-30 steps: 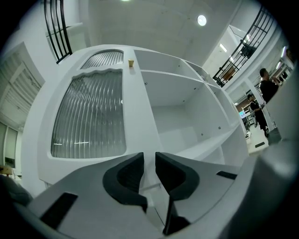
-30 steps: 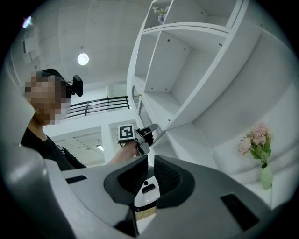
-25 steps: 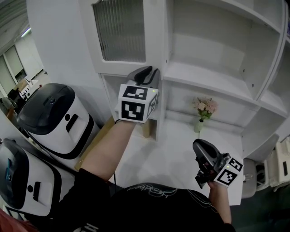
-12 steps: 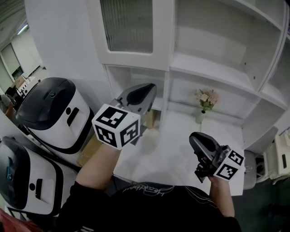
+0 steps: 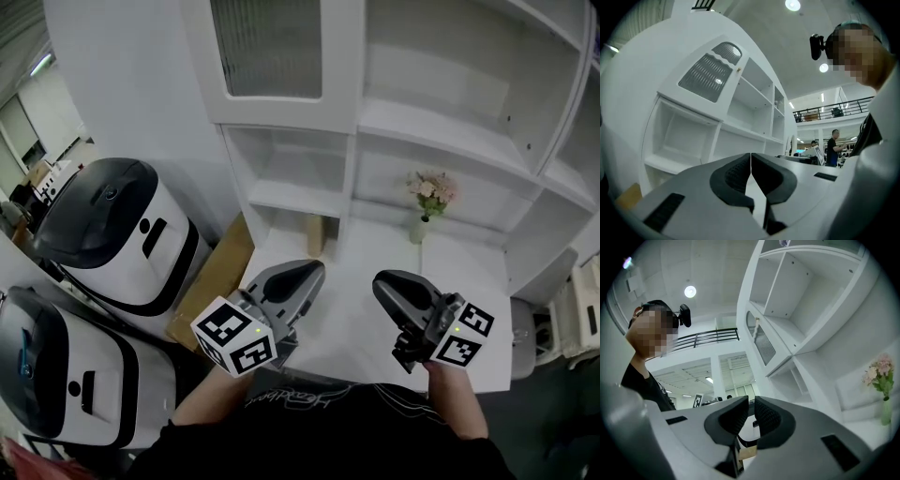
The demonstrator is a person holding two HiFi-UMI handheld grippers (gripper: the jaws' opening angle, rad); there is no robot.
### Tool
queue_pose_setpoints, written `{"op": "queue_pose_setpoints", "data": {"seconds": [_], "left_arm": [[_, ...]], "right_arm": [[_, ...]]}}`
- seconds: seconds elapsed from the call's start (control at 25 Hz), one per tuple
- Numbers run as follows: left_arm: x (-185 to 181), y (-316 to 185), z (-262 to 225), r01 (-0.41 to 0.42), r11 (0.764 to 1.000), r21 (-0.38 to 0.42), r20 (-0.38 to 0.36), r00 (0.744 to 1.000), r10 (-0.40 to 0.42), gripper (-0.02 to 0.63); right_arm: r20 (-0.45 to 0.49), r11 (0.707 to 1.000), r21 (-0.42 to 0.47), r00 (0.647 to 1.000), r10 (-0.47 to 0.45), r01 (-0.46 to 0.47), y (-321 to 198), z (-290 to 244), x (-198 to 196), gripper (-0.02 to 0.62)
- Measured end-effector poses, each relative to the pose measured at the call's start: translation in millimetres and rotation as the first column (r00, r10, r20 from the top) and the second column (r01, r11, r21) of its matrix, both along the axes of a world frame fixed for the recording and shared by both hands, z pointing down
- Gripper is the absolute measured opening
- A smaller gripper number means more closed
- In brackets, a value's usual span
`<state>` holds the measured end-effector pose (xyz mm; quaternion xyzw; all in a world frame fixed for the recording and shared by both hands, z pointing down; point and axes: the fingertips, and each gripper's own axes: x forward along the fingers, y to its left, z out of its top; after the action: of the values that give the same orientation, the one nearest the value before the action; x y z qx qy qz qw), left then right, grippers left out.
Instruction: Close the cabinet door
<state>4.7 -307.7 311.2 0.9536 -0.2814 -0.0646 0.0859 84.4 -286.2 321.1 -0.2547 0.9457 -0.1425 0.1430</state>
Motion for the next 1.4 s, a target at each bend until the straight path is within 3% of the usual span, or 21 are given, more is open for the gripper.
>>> {"op": "queue_pose_setpoints", "data": {"seconds": [0.2, 0.56, 1.4], "left_arm": [[-7.9, 7.2, 9.0, 0.016, 0.999, -0.028, -0.045, 0.999, -0.017, 0.025], [-3.9, 6.6, 15.8, 0.048, 0.999, -0.006, 0.012, 0.999, -0.048, 0.025], [-3.3, 0.4, 19.6, 0.062, 0.998, -0.024, 0.029, 0.998, -0.061, 0.025]], "right_arm": [[0.007, 1.000, -0.015, 1.000, -0.011, 0.011, 2.0, 7.4, -9.2, 0.064], [-0.024, 1.000, -0.020, 1.000, 0.007, -0.007, -0.5, 15.8, -8.5, 0.063], [-0.041, 1.000, -0.028, 0.999, 0.003, -0.004, -6.8, 18.0, -12.8, 0.063]]}}
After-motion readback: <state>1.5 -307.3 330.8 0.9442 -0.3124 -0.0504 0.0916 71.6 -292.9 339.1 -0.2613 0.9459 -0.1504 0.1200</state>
